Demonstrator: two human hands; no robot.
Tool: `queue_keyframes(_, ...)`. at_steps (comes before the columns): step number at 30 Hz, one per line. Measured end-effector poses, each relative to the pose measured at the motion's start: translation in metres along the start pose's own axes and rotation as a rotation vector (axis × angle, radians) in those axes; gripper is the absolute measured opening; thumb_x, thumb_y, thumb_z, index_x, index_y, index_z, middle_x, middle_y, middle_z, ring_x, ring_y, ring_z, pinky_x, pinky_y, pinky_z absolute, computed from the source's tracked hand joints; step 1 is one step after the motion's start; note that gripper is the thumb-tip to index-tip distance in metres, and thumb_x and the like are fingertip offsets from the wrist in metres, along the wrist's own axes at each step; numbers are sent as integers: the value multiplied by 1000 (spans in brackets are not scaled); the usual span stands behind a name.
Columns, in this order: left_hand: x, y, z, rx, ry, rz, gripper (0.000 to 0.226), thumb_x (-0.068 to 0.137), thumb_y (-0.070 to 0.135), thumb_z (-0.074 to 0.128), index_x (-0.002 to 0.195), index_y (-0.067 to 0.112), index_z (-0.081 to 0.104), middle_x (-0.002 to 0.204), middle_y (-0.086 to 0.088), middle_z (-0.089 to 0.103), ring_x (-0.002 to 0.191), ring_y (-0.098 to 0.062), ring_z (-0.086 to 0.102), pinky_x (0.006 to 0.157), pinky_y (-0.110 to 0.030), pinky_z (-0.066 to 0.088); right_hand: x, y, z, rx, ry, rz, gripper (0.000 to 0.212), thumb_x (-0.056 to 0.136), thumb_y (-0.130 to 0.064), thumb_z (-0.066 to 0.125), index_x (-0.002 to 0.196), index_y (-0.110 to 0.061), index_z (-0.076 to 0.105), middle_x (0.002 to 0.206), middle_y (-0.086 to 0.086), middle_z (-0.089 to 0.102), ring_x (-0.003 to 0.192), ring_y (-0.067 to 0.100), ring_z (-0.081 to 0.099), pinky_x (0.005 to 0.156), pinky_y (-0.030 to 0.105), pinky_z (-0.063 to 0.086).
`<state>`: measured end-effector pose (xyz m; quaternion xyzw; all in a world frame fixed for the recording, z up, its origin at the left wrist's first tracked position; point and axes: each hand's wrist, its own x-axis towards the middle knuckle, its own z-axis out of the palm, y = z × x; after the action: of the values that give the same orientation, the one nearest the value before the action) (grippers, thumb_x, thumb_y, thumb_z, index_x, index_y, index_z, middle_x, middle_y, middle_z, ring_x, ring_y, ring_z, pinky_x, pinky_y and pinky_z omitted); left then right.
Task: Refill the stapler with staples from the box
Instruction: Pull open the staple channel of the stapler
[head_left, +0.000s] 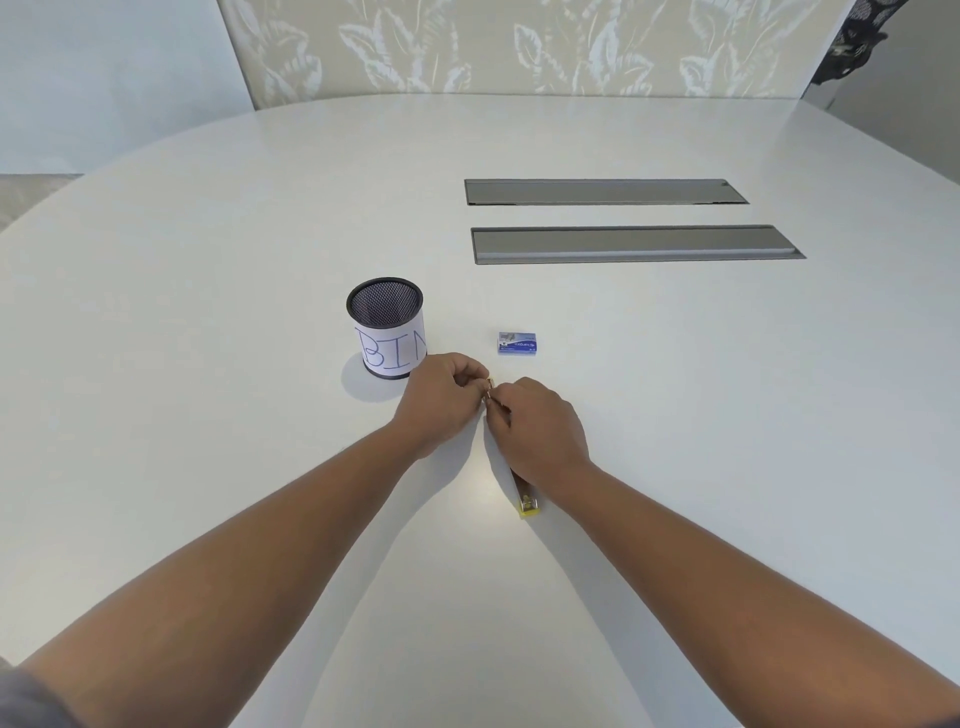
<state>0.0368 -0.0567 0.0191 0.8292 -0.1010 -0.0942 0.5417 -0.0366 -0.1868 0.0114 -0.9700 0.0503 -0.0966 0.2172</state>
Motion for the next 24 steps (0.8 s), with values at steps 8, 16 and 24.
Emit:
queue_keyframes(8, 1, -1, 0, -82, 13, -47, 10, 90, 7, 68, 87, 15, 73, 76, -2, 73, 64, -16, 65, 69, -33, 58, -3, -6, -2, -187, -54, -35, 27, 105, -27, 34, 99, -15, 57, 84, 5, 55, 75, 32, 59, 58, 34, 33)
queue_keyframes(16, 1, 9, -6, -447, -39, -201, 8, 87, 1, 74, 86, 9, 74, 67, 2, 71, 60, -11, 61, 58, -22, 56, -2, 1, -13, 185, -6, 84, 25, 92, -41, 53, 114, -30, 60, 91, -10, 58, 82, 16, 58, 68, 34, 47)
queue_keyframes(24, -6, 15, -3, -715, -81, -288, 4, 88, 4, 75, 86, 8, 74, 80, -9, 73, 72, -18, 70, 70, -26, 61, 2, -5, -15, 541, 112, 94, 14, 87, -29, 71, 99, -33, 66, 78, -11, 70, 69, 6, 67, 71, 37, 59)
